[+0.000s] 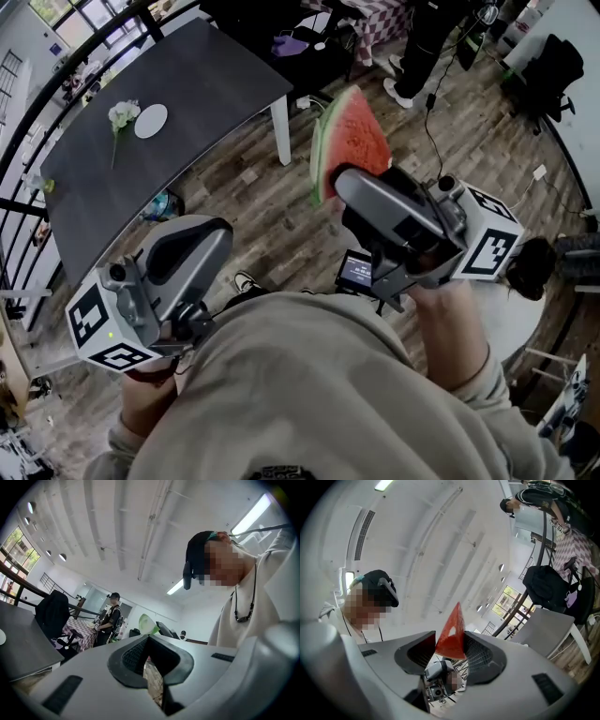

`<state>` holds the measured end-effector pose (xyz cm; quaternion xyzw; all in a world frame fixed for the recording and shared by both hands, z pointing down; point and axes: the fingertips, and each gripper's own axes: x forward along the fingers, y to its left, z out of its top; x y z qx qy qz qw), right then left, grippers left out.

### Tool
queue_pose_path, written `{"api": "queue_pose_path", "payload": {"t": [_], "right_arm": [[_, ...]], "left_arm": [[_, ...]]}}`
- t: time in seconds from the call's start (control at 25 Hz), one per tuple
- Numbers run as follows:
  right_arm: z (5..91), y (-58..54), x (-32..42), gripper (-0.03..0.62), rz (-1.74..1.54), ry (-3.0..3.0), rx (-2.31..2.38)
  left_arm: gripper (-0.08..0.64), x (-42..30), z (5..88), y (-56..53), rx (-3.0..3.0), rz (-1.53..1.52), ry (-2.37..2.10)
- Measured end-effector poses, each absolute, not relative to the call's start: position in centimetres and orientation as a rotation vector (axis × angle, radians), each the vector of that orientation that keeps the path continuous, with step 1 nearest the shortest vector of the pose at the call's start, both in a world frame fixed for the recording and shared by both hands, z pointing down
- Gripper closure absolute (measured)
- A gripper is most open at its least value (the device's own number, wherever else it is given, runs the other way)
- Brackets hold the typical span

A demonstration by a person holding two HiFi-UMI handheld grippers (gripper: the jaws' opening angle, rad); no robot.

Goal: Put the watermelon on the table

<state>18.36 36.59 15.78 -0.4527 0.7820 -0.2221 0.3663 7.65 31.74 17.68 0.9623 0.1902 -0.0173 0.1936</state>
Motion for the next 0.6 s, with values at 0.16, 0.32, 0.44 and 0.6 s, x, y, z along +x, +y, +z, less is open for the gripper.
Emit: {"api": "queue_pose_path", "payload": {"t": [0.16,0.32,0.44,0.6], "right_arm": [[15.1,34.1,18.3,0.390,-0.550,2.006,-1.162],[14.4,31.6,17.5,0.390,-0.523,2.009,-1.166],[13.9,30.0,16.6,0.390,-0.510,2.013,-1.168],[13.4,26.5,15.2,0.390,-0.503,2.017,-1.160]], "left_arm": [[0.554,7.7,17.8,29.1,2.688,-0.053,0.549],[0.554,6.9,17.7,26.3,2.688,-0.068,0.571],[0.554,5.5,17.6,24.5,2.689,-0.077,0.569],[0.554,3.5,17.4,20.4,2.693,-0.100,0.546]]}}
